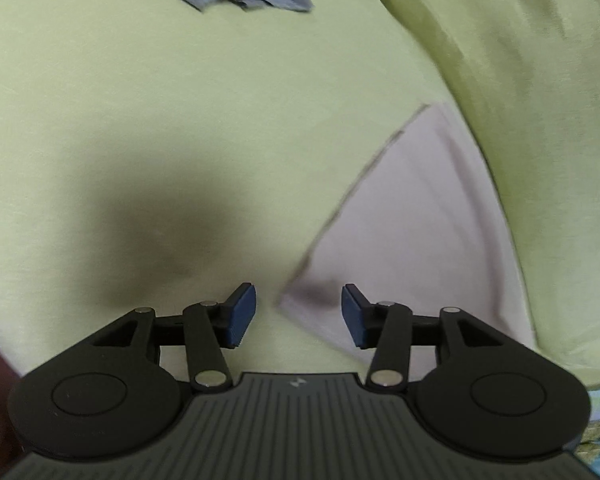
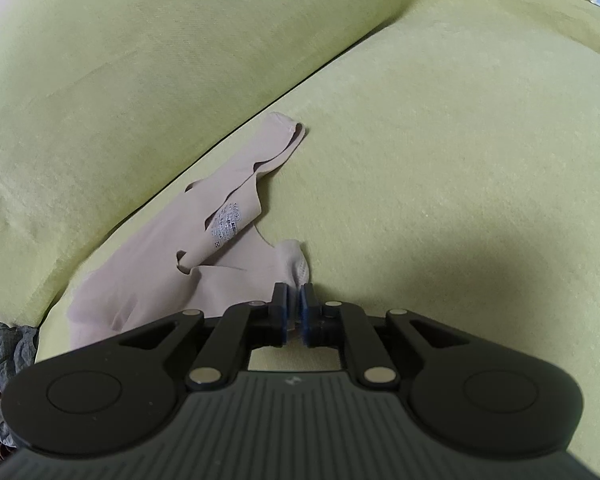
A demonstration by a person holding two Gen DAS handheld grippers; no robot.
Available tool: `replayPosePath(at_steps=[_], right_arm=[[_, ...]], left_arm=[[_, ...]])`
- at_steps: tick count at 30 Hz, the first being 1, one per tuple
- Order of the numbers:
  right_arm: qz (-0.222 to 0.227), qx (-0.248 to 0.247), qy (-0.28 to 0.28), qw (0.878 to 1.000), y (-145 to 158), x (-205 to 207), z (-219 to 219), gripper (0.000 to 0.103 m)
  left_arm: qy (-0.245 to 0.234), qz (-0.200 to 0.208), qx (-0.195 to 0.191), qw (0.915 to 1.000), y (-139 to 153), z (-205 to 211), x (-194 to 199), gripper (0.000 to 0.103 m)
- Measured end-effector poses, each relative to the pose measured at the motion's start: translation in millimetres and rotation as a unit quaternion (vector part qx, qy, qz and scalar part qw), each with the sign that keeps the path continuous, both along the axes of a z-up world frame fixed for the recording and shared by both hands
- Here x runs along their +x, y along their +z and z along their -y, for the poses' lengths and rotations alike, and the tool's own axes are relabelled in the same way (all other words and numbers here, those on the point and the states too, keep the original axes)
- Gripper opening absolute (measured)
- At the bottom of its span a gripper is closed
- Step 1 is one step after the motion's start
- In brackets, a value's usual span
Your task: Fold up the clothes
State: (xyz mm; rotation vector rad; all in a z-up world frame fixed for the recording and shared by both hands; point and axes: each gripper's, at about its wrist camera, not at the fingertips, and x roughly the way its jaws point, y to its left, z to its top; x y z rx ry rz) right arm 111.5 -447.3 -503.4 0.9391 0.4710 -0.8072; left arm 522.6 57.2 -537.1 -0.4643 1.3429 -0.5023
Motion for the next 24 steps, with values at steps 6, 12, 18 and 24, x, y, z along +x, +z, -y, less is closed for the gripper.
replayPosePath(at_steps=[6,12,18,24], right_arm=[[0.006,0.002,-0.006,1.0,-4,1,-1,0.007],[0.022,0.008,-0.017,1.0,-9,1,4,0.007],[0.021,-0.015,-0.018,1.0,-6,8,4,0.004],[0.011,-0.054,-0.04,0.998,18,1,-12,0.004]], left_arm=[[0.018,-0.013,-0.053,0.9983,-11,7,2,0.055],[0.016,-0.091,-0.134,0.9867,-37,19,2,0.001],[-0.028,-0.001,-0.086,0.9959,-7,27,-5,0.001],[-0.084,0.082,-0.062,0.9912,36,38,-9,0.001]])
